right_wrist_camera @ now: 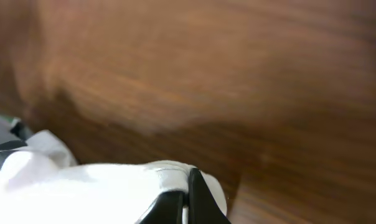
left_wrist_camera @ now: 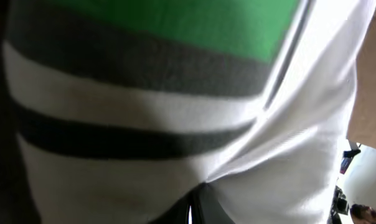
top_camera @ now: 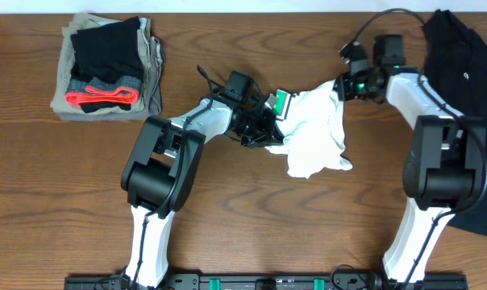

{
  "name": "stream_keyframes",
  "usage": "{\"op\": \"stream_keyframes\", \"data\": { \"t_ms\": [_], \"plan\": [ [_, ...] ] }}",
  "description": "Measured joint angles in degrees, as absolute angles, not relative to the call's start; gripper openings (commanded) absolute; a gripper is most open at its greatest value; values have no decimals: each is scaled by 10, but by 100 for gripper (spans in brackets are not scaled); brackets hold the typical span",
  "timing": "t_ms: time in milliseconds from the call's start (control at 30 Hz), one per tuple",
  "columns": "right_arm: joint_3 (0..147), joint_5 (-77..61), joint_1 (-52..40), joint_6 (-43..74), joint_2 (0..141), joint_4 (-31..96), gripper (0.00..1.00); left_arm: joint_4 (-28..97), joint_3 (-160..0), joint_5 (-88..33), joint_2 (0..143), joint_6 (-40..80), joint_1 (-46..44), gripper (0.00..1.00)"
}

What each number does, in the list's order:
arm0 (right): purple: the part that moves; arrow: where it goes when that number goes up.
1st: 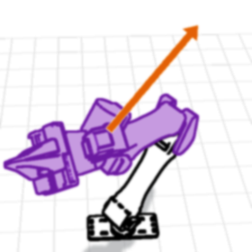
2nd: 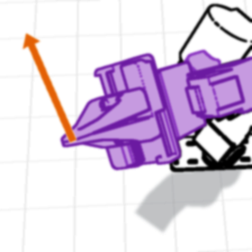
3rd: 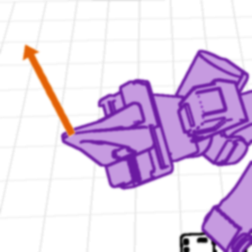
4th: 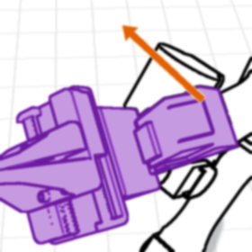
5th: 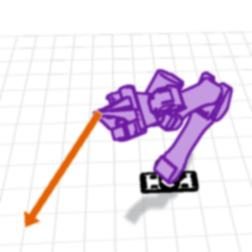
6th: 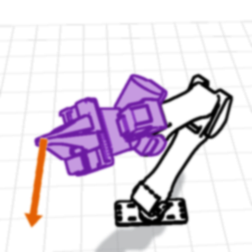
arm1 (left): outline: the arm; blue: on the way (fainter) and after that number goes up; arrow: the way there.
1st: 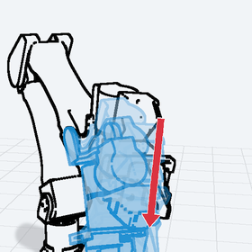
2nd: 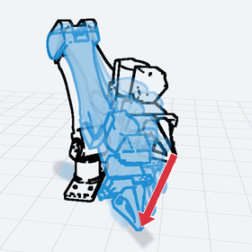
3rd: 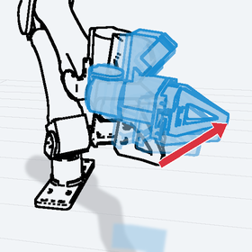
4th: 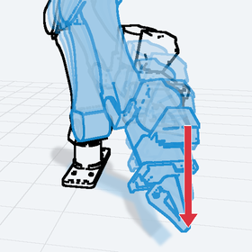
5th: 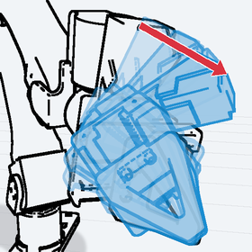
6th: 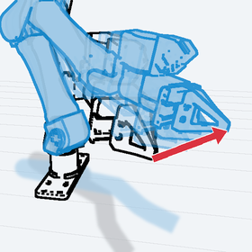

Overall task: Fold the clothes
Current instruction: 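Grasp the top-right fabric with the right gripper and pull it rightward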

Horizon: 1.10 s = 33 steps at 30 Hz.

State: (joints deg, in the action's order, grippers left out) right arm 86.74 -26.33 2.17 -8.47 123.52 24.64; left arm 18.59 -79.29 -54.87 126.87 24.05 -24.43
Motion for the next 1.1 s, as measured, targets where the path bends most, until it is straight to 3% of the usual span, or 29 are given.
{"op": "stream_keyframes", "data": {
  "t_ms": [100,167,267,300,467,800,1100],
  "plan": [
    [870,-269,32,-75,1235,250,4,186,-793,-549,1269,241,-244,6],
    [870,-271,36,-70,1235,257,17,186,-793,-548,1269,241,-244,6],
    [871,-270,37,-64,1235,269,25,186,-793,-548,1269,241,-244,6],
    [873,-270,37,-60,1235,277,34,186,-793,-548,1269,241,-244,6],
    [910,-294,47,-54,1235,412,44,186,-793,-548,1269,241,-244,6],
    [961,-339,48,-111,1183,688,35,186,-794,-547,1269,242,-244,6],
    [872,-326,-27,-133,1181,660,35,186,-794,-547,1269,242,-244,6]
  ]
}}
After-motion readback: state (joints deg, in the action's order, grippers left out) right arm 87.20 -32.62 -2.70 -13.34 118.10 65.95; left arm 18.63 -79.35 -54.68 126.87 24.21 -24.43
